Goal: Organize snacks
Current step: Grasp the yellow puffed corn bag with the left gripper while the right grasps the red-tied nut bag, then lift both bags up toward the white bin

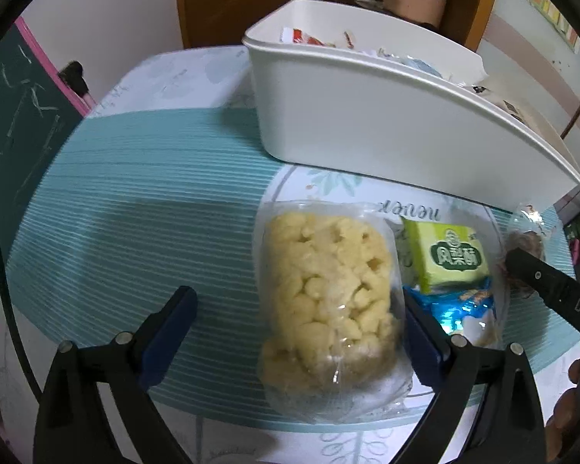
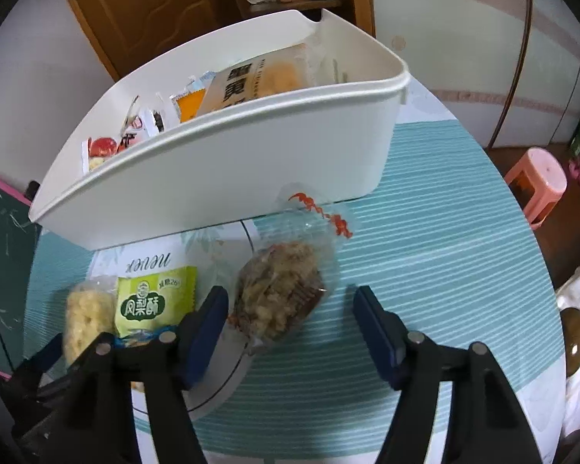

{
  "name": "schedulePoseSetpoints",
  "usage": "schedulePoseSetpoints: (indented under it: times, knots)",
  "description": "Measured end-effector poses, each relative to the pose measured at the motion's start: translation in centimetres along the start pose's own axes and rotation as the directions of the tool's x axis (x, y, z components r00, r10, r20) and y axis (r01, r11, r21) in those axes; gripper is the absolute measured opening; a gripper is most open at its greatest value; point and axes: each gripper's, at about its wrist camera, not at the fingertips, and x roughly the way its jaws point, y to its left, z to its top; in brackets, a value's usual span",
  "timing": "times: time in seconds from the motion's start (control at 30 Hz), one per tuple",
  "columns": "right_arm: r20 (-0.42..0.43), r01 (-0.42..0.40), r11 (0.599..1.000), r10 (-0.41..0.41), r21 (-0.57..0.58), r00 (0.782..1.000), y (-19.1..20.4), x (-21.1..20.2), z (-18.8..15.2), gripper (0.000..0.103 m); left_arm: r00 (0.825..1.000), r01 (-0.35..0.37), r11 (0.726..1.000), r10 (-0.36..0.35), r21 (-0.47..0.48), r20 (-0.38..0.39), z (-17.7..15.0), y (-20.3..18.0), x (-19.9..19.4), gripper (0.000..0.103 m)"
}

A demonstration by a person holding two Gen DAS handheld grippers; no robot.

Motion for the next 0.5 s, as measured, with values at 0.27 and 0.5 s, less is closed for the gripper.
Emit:
schedulePoseSetpoints:
  times: [0.27, 0.5]
  knots:
    - [0.065, 0.027, 1.0, -0.027, -0.005, 0.998, 0.2, 0.3, -0.6, 0.045, 0.999, 0.002, 1.0, -0.003, 0.031, 0.047, -0.2, -0.6, -0.9, 0.058]
    - [0.069, 0.006, 1.0, -0.006, -0.001, 0.998, -0.8, -0.7, -1.6, 0.044, 0.998, -0.005, 0.999, 0.002, 0.052, 0.059, -0.8, -1.0, -1.4, 0.057]
